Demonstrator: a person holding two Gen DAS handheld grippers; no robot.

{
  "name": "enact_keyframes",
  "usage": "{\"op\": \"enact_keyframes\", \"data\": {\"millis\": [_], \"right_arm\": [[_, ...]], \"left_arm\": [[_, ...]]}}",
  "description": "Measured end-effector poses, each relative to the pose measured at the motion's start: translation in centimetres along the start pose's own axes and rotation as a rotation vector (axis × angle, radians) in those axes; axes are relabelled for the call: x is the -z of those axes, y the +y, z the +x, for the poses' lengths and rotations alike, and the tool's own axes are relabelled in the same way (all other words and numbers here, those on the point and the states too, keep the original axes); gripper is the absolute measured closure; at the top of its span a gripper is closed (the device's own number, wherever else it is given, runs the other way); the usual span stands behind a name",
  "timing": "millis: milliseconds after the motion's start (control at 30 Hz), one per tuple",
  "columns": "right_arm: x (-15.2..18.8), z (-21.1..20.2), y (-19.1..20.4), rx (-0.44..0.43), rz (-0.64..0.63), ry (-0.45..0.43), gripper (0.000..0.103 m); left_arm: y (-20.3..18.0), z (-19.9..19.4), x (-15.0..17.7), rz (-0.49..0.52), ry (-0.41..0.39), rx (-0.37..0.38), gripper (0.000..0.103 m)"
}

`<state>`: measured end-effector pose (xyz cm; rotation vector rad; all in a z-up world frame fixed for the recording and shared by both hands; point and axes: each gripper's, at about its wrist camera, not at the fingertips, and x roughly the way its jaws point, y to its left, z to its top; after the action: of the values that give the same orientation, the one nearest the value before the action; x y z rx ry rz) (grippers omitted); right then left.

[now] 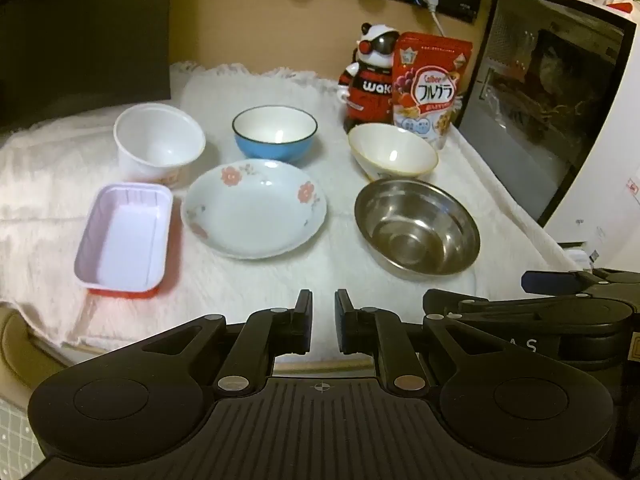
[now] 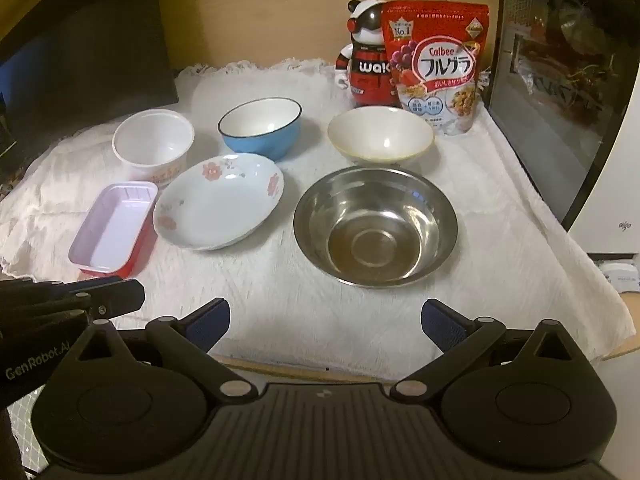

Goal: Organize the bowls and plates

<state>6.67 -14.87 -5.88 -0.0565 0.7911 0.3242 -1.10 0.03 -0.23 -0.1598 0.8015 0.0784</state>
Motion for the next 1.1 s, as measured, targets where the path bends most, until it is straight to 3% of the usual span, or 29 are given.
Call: {"op": "enact_keyframes", "data": {"millis": [1100], "right_arm": [[0.27,-0.09,0.05,-0.012,-0.003,0.004,0.000]], "left_arm": [[-0.34,-0.43,0.07,-0.026,0.014,-0.025,0.088]]}}
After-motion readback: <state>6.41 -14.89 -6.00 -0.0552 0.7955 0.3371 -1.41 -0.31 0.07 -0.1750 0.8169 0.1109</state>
